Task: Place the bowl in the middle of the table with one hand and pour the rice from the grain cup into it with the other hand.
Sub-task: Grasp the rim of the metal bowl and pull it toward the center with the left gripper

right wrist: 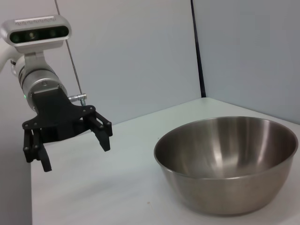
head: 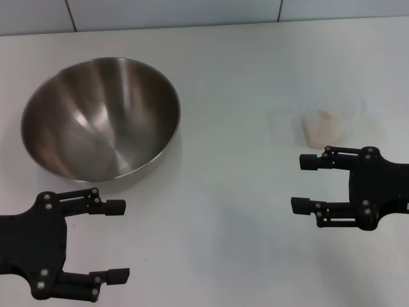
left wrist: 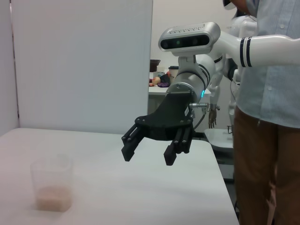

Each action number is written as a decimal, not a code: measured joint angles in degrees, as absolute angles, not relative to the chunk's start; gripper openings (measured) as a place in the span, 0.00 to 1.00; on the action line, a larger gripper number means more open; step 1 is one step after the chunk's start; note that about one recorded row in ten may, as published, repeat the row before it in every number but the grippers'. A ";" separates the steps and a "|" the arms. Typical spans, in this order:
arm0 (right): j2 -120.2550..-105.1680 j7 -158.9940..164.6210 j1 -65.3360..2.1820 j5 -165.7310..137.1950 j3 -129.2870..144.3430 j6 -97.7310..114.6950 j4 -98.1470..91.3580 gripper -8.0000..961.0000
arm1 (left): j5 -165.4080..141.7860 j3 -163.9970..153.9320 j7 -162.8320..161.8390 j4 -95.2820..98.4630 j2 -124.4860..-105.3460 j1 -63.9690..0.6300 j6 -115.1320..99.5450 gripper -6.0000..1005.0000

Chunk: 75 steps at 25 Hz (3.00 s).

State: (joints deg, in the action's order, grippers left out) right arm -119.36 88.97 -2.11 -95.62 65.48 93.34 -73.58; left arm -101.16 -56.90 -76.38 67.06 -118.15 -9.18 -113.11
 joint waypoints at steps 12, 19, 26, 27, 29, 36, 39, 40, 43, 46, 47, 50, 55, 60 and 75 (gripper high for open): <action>-119.35 88.87 -2.11 -95.62 65.48 93.38 -73.55 0.79 | -101.16 -56.80 -76.52 67.06 -118.20 -9.78 -113.11 0.84; -119.35 88.82 -2.14 -95.62 65.47 93.39 -73.56 0.79 | -101.12 -56.64 -76.54 67.06 -118.21 -9.84 -113.09 0.84; -119.35 88.73 -2.20 -95.63 65.48 93.29 -73.57 0.79 | -100.36 -53.13 -80.51 68.01 -118.54 -10.92 -110.60 0.84; -119.35 88.73 -2.20 -95.63 65.50 93.26 -73.56 0.79 | -100.23 -52.73 -81.87 68.25 -118.52 -11.34 -109.97 0.84; -119.35 88.72 -2.25 -95.63 65.53 93.19 -73.57 0.79 | -100.14 -51.18 -86.69 69.00 -118.36 -12.82 -107.97 0.84; -119.36 87.98 -3.04 -95.63 65.56 93.15 -73.48 0.79 | -113.03 -42.61 -117.07 70.73 -116.37 -24.23 -97.55 0.84; -119.34 87.45 -3.57 -95.63 65.57 93.11 -73.15 0.79 | -121.09 -42.06 -128.44 70.80 -114.82 -28.52 -94.43 0.84; -119.29 86.75 -3.84 -95.62 65.56 93.10 -72.96 0.79 | -121.09 -42.06 -128.44 70.80 -114.82 -28.52 -94.43 0.84; -119.28 86.30 -4.18 -95.63 65.56 93.07 -72.78 0.79 | -128.06 -42.04 -134.66 70.73 -113.83 -31.40 -92.35 0.84; -119.27 85.50 -4.87 -95.63 65.51 93.07 -72.32 0.79 | -133.05 -42.06 -136.60 70.84 -113.63 -33.25 -91.50 0.84; -119.26 85.02 -5.09 -95.63 65.42 93.07 -72.08 0.79 | -136.87 -42.06 -137.71 70.97 -113.55 -34.66 -91.01 0.84; -119.26 83.36 -6.31 -95.63 64.94 93.06 -70.17 0.79 | -146.63 -42.37 -141.17 71.12 -113.88 -38.21 -90.81 0.84; -119.26 82.37 -6.82 -95.62 64.27 93.07 -69.31 0.79 | -156.13 -42.94 -142.49 70.31 -115.73 -42.50 -91.98 0.84; -119.26 81.91 -6.82 -95.52 63.99 93.19 -69.28 0.79 | -156.99 -43.82 -142.50 69.76 -115.90 -42.67 -91.71 0.84; -119.26 81.65 -7.19 -95.54 63.98 93.09 -69.16 0.79 | -157.49 -48.23 -141.14 63.44 -116.48 -42.65 -85.54 0.84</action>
